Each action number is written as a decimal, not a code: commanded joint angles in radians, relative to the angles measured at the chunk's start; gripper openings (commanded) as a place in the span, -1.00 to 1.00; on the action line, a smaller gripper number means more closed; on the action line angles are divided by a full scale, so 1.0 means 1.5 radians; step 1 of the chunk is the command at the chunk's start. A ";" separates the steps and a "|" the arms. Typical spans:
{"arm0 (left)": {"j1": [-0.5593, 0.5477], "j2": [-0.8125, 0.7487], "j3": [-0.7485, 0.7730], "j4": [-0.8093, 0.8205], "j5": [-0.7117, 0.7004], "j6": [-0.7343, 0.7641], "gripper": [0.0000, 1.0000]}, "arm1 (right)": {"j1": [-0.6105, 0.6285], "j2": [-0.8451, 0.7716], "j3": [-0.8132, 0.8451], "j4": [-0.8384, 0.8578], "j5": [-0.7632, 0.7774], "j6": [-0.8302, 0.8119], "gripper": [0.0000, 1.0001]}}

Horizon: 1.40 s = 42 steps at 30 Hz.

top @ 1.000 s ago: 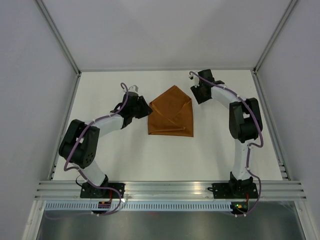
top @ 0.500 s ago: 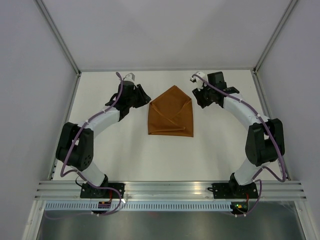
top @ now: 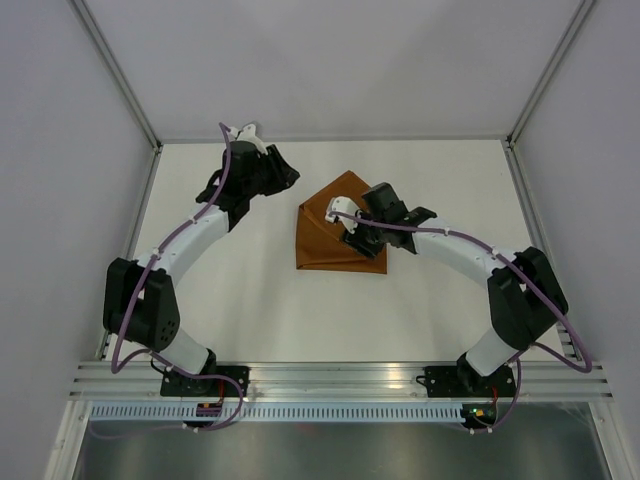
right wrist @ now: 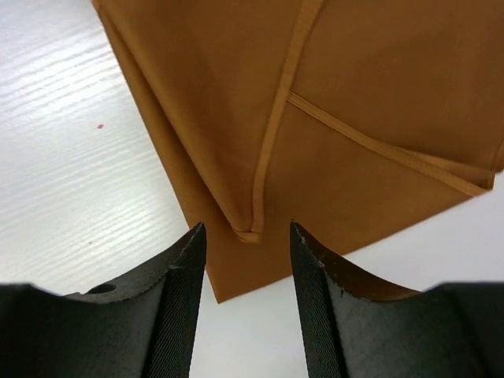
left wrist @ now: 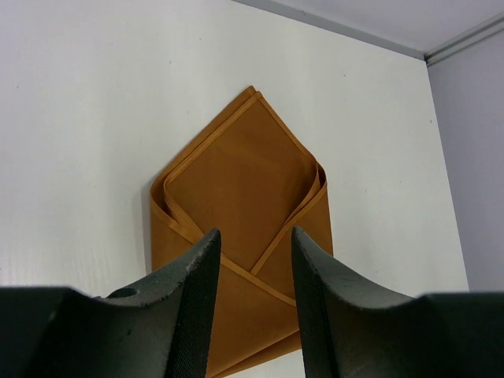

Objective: Fold the napkin, place the utensils inside, and roll it up
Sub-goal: Roll the napkin with the utensil

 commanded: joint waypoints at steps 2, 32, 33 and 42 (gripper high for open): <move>0.008 -0.029 0.035 -0.032 0.023 0.029 -0.06 | 0.028 0.018 -0.005 0.036 -0.007 -0.023 0.07; 0.008 0.015 0.060 -0.036 0.039 0.035 -0.06 | 0.087 0.090 -0.075 0.104 0.033 -0.081 0.19; 0.008 0.015 0.060 -0.035 0.041 0.035 -0.06 | 0.087 0.092 -0.077 0.107 0.035 -0.081 0.18; 0.007 0.024 0.026 -0.010 0.047 0.041 -0.08 | 0.086 0.098 -0.103 0.124 0.052 -0.088 -0.01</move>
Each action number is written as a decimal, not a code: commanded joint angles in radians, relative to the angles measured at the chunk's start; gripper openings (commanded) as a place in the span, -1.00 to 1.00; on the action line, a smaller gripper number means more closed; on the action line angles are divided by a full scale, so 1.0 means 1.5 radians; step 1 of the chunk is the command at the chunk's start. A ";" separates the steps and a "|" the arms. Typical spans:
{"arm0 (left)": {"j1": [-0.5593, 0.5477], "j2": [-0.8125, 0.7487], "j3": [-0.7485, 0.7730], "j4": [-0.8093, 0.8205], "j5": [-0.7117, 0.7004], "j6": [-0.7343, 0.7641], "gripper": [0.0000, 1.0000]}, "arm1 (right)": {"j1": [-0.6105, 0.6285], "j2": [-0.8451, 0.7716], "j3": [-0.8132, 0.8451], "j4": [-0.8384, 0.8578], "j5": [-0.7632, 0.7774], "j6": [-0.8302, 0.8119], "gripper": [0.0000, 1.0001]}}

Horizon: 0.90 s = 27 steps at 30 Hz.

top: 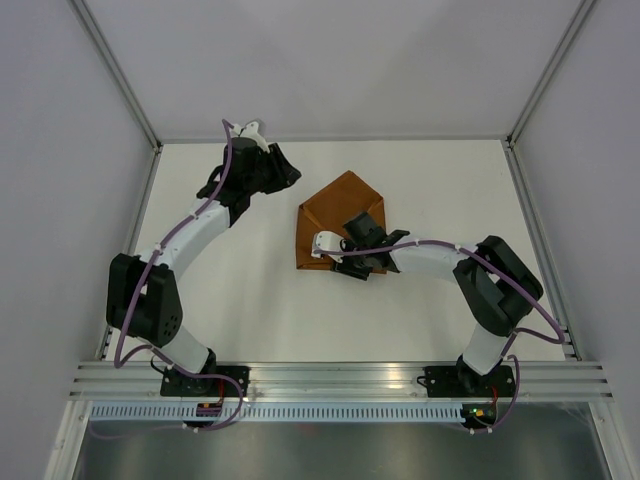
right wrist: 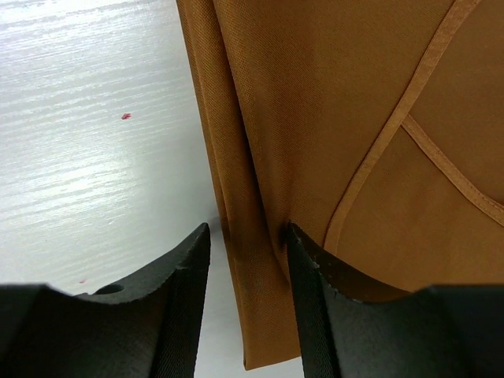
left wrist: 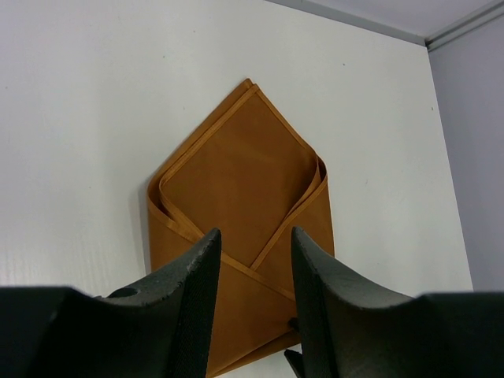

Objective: Fold the napkin, place the utensils inside, and roll it up
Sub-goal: Roll the napkin with the utensil

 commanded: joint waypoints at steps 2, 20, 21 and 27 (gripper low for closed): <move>0.000 0.007 -0.023 0.040 0.022 0.030 -0.08 | 0.003 0.009 -0.023 0.019 0.006 -0.010 -0.01; -0.034 -0.027 -0.194 0.235 -0.003 0.091 -0.08 | -0.002 0.025 -0.061 0.021 0.010 -0.022 -0.54; -0.034 -0.032 -0.203 0.257 -0.005 0.092 -0.08 | -0.003 0.026 -0.060 0.020 0.006 -0.022 -0.59; -0.035 -0.080 -0.279 0.335 -0.015 0.114 -0.21 | -0.040 0.036 -0.036 -0.022 -0.051 -0.022 -0.71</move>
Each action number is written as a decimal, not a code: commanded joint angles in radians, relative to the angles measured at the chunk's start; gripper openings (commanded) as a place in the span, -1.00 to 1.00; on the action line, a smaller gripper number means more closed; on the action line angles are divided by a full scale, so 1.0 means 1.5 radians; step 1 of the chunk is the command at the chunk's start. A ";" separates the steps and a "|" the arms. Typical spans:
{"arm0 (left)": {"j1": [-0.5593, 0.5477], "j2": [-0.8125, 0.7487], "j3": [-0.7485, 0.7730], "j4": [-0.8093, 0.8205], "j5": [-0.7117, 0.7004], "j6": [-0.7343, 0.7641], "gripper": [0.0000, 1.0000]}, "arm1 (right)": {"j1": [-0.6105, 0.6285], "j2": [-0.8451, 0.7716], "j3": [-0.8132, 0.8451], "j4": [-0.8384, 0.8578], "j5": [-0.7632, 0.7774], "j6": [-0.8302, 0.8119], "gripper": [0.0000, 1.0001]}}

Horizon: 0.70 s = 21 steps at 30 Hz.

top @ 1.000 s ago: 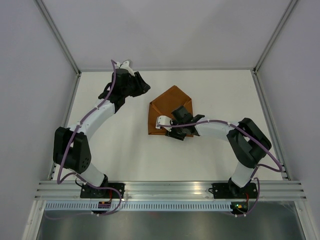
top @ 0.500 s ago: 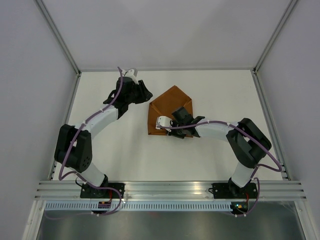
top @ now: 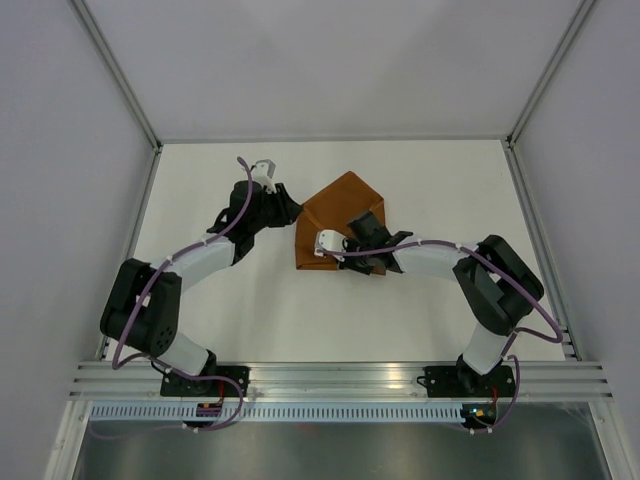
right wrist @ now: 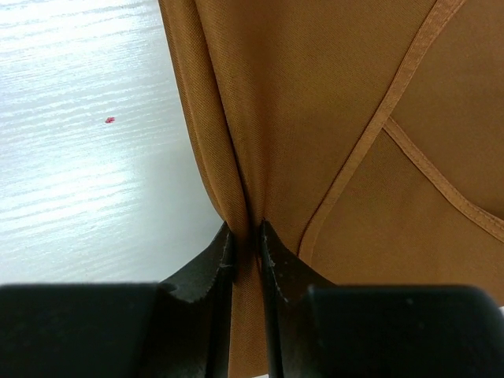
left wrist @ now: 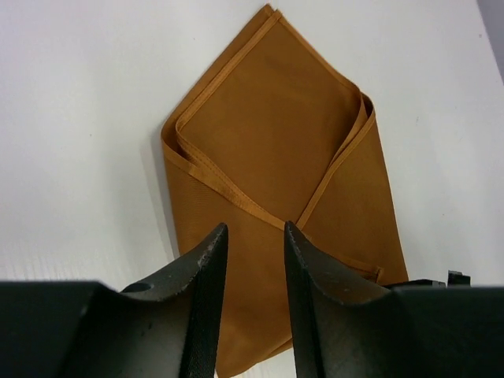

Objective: Fold the napkin, place the utensils inside, and roll it up
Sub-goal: Roll the napkin with the utensil

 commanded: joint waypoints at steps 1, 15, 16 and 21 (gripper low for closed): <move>-0.005 -0.055 -0.039 0.118 -0.009 0.048 -0.21 | -0.033 0.038 0.001 -0.093 -0.051 -0.005 -0.72; -0.055 -0.183 -0.228 0.315 -0.136 0.108 -0.56 | -0.118 0.116 0.117 -0.278 -0.218 -0.067 -0.77; -0.056 -0.187 -0.235 0.328 -0.134 0.109 -0.58 | -0.122 0.123 0.123 -0.287 -0.224 -0.070 -0.78; -0.077 -0.184 -0.259 0.399 -0.107 0.179 -0.50 | -0.133 0.146 0.149 -0.320 -0.247 -0.082 -0.79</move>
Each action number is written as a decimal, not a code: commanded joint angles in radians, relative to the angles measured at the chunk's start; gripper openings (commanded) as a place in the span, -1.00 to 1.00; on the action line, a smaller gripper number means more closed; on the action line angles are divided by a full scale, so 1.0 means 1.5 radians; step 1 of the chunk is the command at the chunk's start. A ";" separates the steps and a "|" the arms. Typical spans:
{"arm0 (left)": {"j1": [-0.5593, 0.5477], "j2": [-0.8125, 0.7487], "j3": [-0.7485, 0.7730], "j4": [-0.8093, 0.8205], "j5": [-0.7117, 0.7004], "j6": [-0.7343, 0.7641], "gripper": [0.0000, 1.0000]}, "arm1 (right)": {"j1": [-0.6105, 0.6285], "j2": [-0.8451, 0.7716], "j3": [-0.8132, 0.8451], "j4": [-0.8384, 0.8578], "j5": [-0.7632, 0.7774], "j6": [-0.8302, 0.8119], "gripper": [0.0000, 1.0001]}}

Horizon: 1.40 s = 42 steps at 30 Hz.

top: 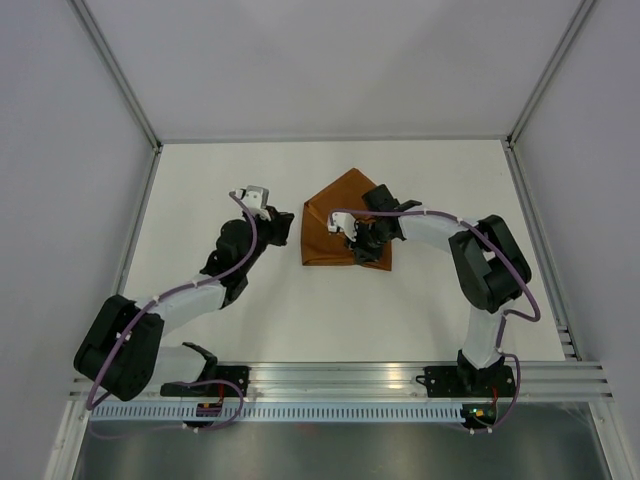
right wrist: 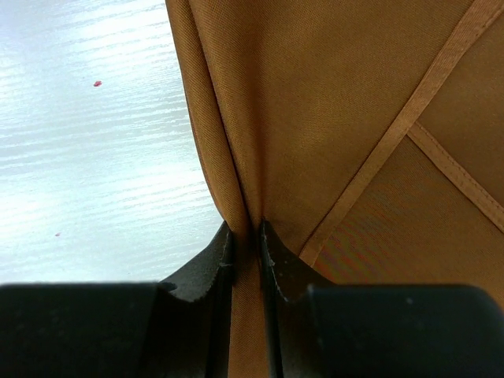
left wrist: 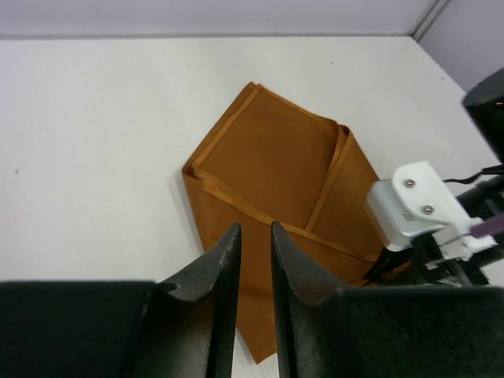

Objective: Fold the napkin, place the utensils inside, and roll it up
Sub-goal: Roll the napkin with the utensil

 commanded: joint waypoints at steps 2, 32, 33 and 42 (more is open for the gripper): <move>-0.037 -0.012 -0.030 0.147 -0.011 0.100 -0.43 | -0.013 0.062 0.006 -0.128 -0.042 -0.027 -0.80; -0.224 0.215 0.155 -0.135 0.176 0.522 -0.15 | -0.060 0.187 0.126 -0.262 -0.097 -0.056 -0.86; -0.225 0.221 0.161 -0.145 0.177 0.527 -0.12 | -0.062 0.189 0.126 -0.263 -0.097 -0.057 -0.86; -0.227 0.295 0.225 -0.211 0.180 0.563 -0.09 | -0.074 0.207 0.143 -0.282 -0.102 -0.062 -0.88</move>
